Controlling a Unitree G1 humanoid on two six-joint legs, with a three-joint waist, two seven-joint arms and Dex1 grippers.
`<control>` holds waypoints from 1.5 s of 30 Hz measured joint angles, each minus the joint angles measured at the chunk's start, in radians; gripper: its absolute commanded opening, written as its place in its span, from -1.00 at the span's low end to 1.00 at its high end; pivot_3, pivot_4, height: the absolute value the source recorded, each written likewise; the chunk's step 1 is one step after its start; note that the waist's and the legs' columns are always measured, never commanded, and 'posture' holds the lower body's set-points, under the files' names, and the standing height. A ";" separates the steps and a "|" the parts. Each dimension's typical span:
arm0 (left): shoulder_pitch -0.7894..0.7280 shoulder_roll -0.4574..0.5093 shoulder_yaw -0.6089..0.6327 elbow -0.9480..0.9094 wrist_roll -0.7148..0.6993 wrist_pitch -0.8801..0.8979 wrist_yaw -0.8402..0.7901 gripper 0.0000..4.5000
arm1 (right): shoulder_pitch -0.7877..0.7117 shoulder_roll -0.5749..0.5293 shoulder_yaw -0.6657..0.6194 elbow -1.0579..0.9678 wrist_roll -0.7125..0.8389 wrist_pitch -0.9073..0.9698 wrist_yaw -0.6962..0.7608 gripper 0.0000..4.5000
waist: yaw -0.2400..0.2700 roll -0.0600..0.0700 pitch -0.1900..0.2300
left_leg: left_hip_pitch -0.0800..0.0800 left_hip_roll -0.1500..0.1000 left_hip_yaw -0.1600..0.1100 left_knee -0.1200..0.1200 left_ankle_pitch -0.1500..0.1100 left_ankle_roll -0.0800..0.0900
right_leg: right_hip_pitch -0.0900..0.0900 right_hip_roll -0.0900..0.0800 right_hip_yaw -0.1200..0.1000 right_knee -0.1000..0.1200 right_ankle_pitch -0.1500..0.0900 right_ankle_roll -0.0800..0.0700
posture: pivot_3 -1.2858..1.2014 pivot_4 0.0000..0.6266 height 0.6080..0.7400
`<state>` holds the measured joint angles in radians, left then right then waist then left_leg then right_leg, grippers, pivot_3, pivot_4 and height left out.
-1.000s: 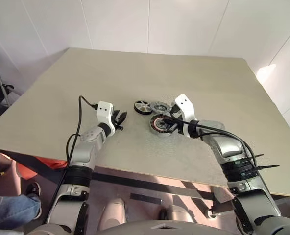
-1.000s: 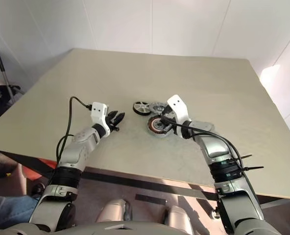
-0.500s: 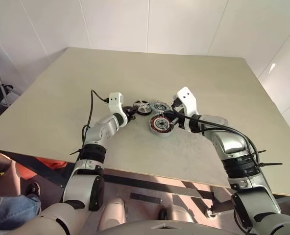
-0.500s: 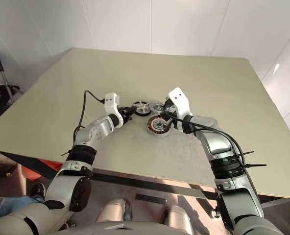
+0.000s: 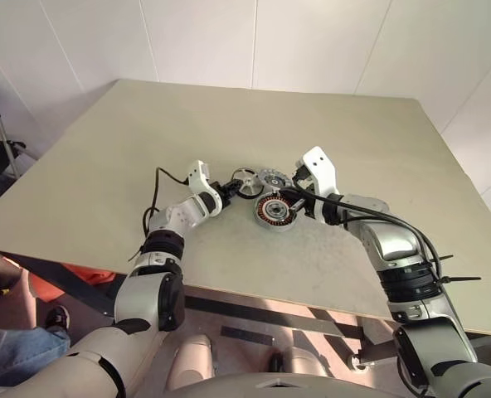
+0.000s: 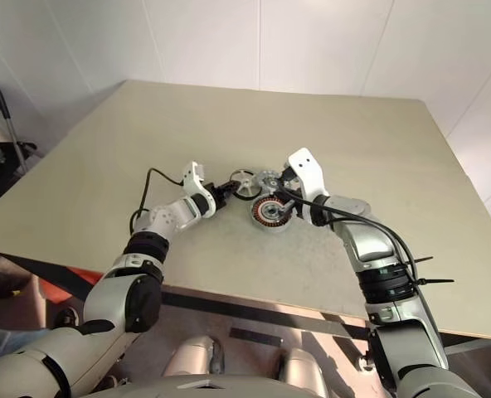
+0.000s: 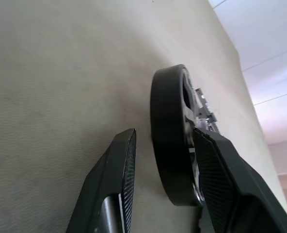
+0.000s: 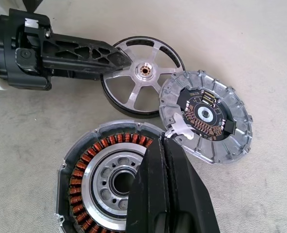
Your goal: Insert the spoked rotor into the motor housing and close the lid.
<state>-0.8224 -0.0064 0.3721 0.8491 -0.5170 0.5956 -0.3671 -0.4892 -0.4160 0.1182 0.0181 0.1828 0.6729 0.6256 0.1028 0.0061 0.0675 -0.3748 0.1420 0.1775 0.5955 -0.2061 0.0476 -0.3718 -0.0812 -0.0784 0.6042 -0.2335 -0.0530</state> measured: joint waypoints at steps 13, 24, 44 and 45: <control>-0.005 -0.002 0.031 0.008 -0.032 0.025 0.026 -0.69 | -0.001 0.000 0.002 0.000 -0.004 -0.008 -0.005 -1.00 | 0.000 0.000 0.000 | 0.000 0.000 0.000 0.000 0.000 0.000 | 0.000 0.000 0.000 0.000 0.000 0.000 | 0.03 -1.00 1.00; 0.083 0.039 0.052 -0.142 -0.088 0.114 0.024 -0.81 | 0.000 -0.001 0.002 0.000 -0.004 -0.008 -0.020 -1.00 | -0.006 -0.001 0.002 | -0.001 0.000 0.000 -0.001 0.000 0.000 | -0.002 0.000 0.000 0.000 0.000 0.000 | 0.03 -1.00 1.00; 0.152 -0.037 0.009 -0.391 -0.260 0.466 0.032 -0.81 | 0.032 -0.075 -0.046 0.049 -0.027 -0.012 -0.061 -1.00 | 0.003 -0.002 0.008 | -0.001 -0.001 0.000 0.000 0.001 -0.002 | -0.001 -0.001 0.000 -0.001 -0.001 0.001 | 0.03 -1.00 1.00; 0.152 -0.047 0.001 -0.391 -0.263 0.475 0.032 -0.81 | 0.034 -0.076 -0.051 0.049 -0.027 -0.011 -0.063 -1.00 | 0.003 -0.002 0.008 | -0.002 -0.001 0.000 0.000 0.001 -0.002 | -0.002 -0.001 0.000 -0.001 -0.001 0.001 | 0.03 -1.00 1.00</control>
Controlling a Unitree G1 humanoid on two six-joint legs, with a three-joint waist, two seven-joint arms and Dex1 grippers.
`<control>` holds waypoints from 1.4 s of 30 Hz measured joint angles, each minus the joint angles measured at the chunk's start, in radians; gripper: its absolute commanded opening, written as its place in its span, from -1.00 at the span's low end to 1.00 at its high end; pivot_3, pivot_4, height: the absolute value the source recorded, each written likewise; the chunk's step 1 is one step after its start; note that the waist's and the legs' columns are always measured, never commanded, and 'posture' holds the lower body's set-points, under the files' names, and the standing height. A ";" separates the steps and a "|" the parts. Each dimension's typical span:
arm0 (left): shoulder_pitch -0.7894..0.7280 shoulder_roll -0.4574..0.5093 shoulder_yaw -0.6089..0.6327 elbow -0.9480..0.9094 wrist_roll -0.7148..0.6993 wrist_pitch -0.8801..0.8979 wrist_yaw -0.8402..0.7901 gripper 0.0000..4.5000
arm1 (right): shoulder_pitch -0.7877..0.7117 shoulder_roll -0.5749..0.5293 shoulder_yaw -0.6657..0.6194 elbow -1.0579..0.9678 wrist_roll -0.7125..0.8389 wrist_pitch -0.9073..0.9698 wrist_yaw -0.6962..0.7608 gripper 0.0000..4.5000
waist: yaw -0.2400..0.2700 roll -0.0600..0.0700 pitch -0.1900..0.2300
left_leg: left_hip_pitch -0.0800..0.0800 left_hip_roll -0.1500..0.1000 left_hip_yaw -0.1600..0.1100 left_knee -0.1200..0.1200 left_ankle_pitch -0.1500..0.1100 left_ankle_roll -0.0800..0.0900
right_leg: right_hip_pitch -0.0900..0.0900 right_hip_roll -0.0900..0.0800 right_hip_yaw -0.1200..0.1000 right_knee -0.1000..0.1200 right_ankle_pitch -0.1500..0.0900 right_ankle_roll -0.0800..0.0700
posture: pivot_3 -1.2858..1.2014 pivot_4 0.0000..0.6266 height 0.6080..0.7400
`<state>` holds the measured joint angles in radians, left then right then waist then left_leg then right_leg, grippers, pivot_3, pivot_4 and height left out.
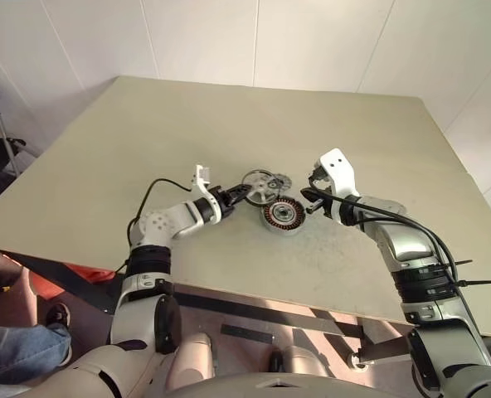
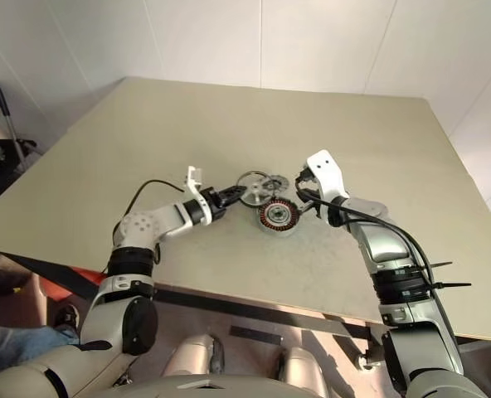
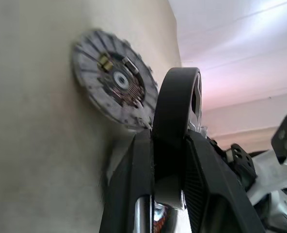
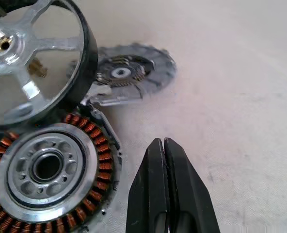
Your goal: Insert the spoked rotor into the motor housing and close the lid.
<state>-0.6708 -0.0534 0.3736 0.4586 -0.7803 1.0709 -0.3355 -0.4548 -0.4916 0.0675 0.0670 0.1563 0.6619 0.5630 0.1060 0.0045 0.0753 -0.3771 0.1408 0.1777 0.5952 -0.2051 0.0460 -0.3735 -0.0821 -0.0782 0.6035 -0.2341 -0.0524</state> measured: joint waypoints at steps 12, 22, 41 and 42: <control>-0.024 0.012 0.008 0.034 -0.031 0.115 0.026 -0.81 | 0.043 -0.056 -0.050 0.000 0.000 0.003 -0.020 -1.00 | -0.005 0.000 0.000 | 0.001 0.000 0.000 0.002 -0.001 0.003 | 0.001 0.000 0.000 0.001 0.000 0.000 | 0.03 -1.00 1.00; -0.026 0.003 -0.010 0.064 -0.012 0.125 0.035 -0.81 | 0.043 -0.058 -0.055 0.000 0.000 0.003 -0.026 -1.00 | -0.004 0.000 0.000 | 0.003 0.000 0.000 0.002 -0.001 0.005 | 0.003 0.000 0.000 0.001 0.000 0.000 | 0.03 -1.00 1.00; 0.008 0.082 -0.053 -0.060 -0.004 0.116 -0.026 0.21 | 0.042 -0.016 -0.081 -0.040 0.047 -0.017 -0.002 -1.00 | -0.011 0.003 0.001 | 0.004 0.000 0.000 0.000 -0.001 0.002 | 0.002 0.001 0.000 0.001 0.000 0.000 | 0.03 -1.00 1.00; 0.014 0.092 -0.050 -0.076 -0.007 0.117 -0.031 0.21 | 0.042 -0.006 -0.088 -0.065 0.064 -0.022 0.010 -1.00 | -0.009 0.004 0.001 | 0.003 0.000 0.000 0.000 0.000 0.004 | 0.001 0.001 0.000 0.001 0.000 0.000 | 0.03 -1.00 1.00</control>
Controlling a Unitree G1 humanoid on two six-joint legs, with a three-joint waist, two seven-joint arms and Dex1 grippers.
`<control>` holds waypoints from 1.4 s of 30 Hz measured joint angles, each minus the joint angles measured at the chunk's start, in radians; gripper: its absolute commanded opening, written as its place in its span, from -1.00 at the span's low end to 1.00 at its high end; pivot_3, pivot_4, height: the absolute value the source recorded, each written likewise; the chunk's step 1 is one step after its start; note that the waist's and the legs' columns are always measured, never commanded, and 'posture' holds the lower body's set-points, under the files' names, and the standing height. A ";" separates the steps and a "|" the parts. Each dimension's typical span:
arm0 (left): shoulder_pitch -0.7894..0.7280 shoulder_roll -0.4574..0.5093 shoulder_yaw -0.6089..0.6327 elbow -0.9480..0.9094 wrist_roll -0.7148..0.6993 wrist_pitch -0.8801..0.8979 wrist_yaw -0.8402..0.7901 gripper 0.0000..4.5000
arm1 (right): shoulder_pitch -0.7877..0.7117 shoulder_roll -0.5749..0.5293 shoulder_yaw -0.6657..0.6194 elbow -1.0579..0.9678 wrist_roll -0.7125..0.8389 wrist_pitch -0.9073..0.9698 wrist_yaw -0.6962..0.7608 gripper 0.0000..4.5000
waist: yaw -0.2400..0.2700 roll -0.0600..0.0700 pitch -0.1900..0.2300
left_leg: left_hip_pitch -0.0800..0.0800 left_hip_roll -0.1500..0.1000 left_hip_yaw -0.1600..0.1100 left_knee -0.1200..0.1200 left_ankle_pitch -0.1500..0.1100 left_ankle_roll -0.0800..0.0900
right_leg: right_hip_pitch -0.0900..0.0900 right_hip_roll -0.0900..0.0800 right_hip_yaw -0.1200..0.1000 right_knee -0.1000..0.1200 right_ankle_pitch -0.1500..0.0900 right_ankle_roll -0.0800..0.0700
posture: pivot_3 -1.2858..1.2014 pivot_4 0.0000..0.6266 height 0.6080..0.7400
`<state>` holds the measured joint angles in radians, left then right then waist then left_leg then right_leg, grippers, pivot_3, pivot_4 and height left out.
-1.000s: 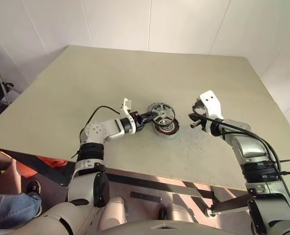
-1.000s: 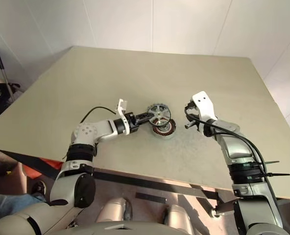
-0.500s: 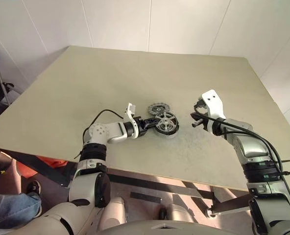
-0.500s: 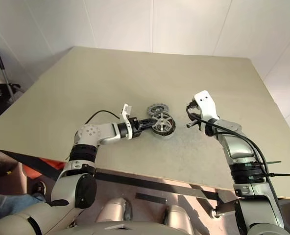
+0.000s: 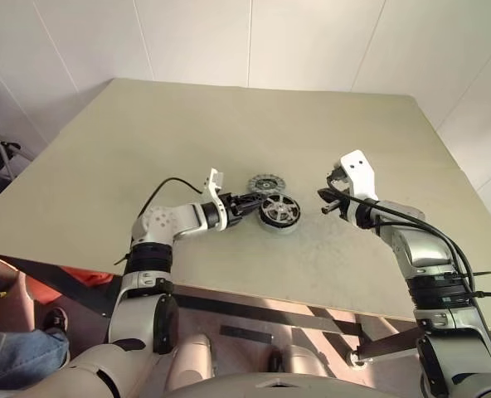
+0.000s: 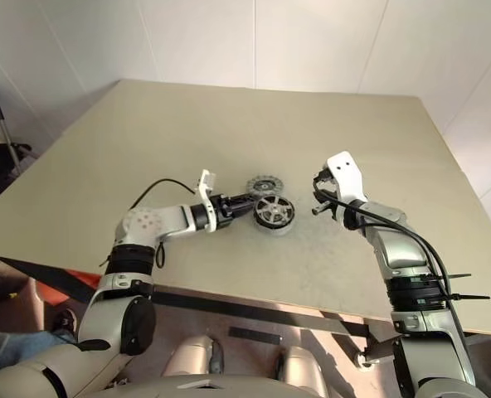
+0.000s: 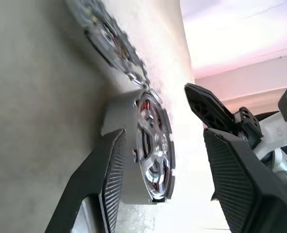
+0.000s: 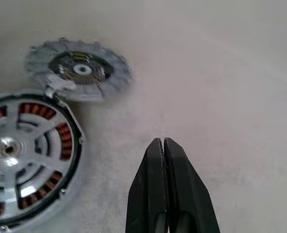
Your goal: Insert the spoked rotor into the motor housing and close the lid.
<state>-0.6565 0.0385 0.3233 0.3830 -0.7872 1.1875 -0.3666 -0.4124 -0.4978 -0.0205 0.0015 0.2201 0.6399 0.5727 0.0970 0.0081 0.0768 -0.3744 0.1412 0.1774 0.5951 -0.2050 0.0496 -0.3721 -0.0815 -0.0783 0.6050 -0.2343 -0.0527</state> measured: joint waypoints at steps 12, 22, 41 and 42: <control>0.057 0.021 0.018 -0.109 -0.027 -0.015 0.001 0.21 | 0.051 0.074 0.069 -0.123 0.088 -0.002 0.079 -1.00 | 0.006 0.001 0.001 | 0.000 0.000 0.000 0.002 -0.001 -0.002 | 0.001 0.000 0.000 0.000 0.000 0.000 | 0.03 -1.00 1.00; 0.083 0.045 0.014 -0.124 -0.010 -0.062 0.012 0.21 | 0.072 0.081 0.103 0.024 0.046 -0.107 0.088 -1.00 | 0.002 0.000 0.001 | 0.006 -0.001 0.000 0.002 -0.001 -0.002 | 0.007 -0.001 0.000 -0.001 -0.001 0.003 | 0.03 -1.00 1.00; 0.130 0.134 -0.117 -0.194 0.112 -0.247 -0.044 0.23 | -0.181 -0.299 0.428 0.125 -0.343 -0.660 0.539 -0.01 | -0.001 -0.001 0.002 | 0.000 0.000 -0.001 0.003 -0.001 0.002 | 0.002 0.000 0.000 0.001 -0.001 0.001 | 0.03 -1.00 1.00; 0.138 0.138 -0.126 -0.203 0.118 -0.254 -0.046 0.23 | -0.184 -0.295 0.430 0.135 -0.351 -0.677 0.545 -0.01 | -0.001 -0.001 0.002 | 0.000 0.000 -0.001 0.003 -0.001 0.003 | 0.002 0.000 0.000 0.001 -0.001 0.001 | 0.03 -1.00 1.00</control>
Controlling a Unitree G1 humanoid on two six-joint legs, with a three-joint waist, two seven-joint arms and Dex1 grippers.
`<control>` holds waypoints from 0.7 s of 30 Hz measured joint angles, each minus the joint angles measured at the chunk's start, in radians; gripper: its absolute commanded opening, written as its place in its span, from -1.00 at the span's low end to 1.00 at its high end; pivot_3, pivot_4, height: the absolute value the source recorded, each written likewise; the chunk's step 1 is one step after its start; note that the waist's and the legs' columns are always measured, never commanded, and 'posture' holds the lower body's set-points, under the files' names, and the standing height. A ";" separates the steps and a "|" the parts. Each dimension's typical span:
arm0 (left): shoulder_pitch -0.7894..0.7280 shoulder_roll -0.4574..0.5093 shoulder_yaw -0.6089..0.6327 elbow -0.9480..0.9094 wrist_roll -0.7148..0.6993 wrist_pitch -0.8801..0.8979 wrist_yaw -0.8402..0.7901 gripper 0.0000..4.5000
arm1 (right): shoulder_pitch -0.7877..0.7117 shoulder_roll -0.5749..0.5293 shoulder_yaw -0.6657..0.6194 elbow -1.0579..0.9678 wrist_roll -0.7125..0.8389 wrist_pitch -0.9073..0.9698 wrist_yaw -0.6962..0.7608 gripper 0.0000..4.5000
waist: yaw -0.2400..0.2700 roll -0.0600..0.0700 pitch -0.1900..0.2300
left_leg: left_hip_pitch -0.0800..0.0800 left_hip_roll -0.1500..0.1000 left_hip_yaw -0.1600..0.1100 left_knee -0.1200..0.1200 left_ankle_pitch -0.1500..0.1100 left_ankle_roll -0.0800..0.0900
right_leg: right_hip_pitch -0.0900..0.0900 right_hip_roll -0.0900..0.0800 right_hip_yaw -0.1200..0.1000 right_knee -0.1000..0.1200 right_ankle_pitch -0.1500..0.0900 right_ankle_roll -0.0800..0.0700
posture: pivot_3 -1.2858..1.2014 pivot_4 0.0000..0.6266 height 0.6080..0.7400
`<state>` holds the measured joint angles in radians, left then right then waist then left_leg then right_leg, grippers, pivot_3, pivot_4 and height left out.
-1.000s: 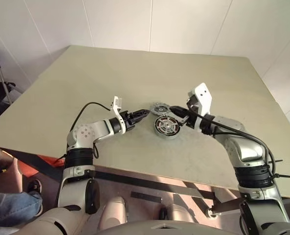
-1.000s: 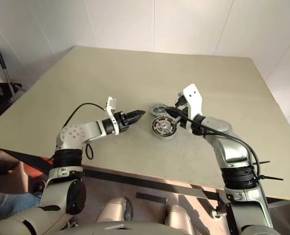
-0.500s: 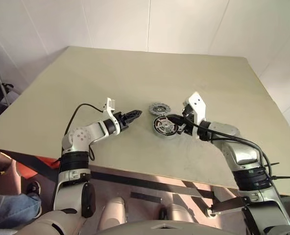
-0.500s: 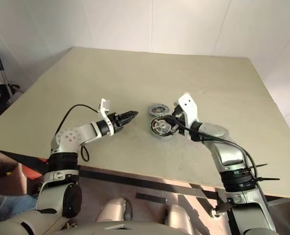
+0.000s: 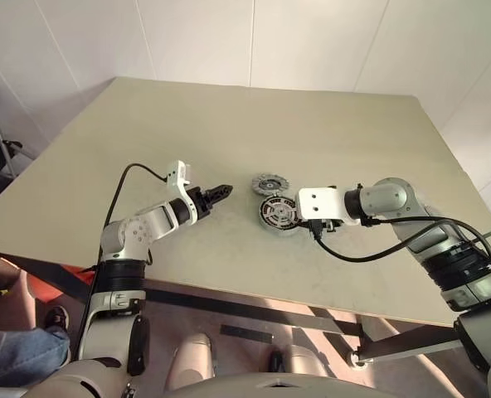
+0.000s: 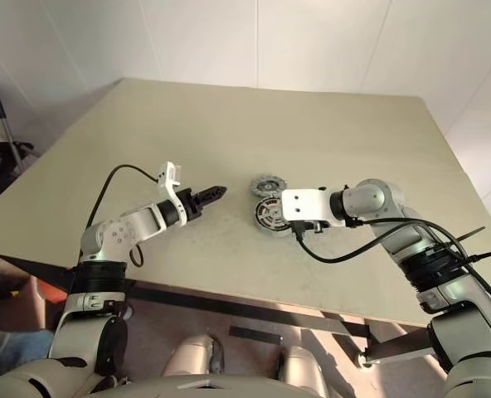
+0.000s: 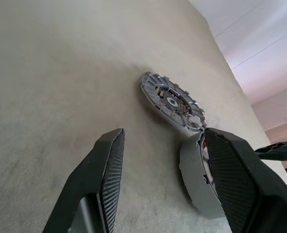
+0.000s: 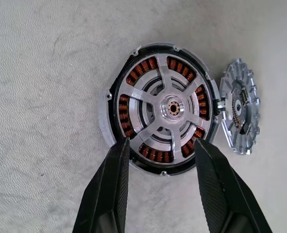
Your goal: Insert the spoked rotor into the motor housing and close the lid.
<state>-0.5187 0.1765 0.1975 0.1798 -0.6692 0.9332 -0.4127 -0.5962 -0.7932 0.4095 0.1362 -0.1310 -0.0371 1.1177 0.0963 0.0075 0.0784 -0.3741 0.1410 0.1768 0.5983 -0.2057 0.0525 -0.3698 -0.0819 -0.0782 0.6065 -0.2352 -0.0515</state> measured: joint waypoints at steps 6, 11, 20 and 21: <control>0.069 0.018 -0.026 -0.041 0.024 -0.018 -0.010 0.23 | 0.001 -0.004 -0.005 0.007 -0.022 -0.067 0.036 -0.01 | 0.002 0.000 0.000 | -0.002 0.000 0.000 0.001 0.000 0.002 | -0.001 0.000 0.000 0.000 0.000 0.000 | 0.03 -1.00 1.00; 0.073 0.017 -0.034 -0.052 0.031 -0.023 -0.010 0.23 | 0.039 -0.038 -0.013 -0.026 -0.022 -0.089 0.070 -0.01 | 0.002 0.000 0.000 | -0.001 0.000 0.000 0.004 -0.002 0.003 | 0.001 0.000 0.000 0.001 0.000 0.000 | 0.03 -1.00 1.00; 0.073 0.009 -0.052 -0.051 0.040 -0.029 -0.016 0.23 | 0.095 -0.023 -0.012 -0.090 -0.031 -0.086 0.086 -0.01 | -0.001 0.000 0.000 | 0.000 0.001 0.000 0.006 -0.001 0.003 | 0.001 0.000 0.000 0.003 0.001 -0.001 | 0.03 -1.00 1.00; 0.073 0.009 -0.052 -0.051 0.041 -0.029 -0.016 0.23 | 0.095 -0.017 -0.012 -0.089 -0.036 -0.086 0.083 -0.01 | -0.001 0.000 0.000 | 0.000 0.001 0.000 0.006 -0.001 0.003 | 0.001 0.000 0.000 0.003 0.001 -0.001 | 0.03 -1.00 1.00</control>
<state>-0.4459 0.1856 0.1451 0.1283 -0.6284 0.9042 -0.4288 -0.5011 -0.8100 0.3976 0.0474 -0.1667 -0.1234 1.2007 0.0954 0.0076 0.0783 -0.3741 0.1425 0.1768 0.6041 -0.2071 0.0552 -0.3688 -0.0816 -0.0783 0.6091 -0.2343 -0.0527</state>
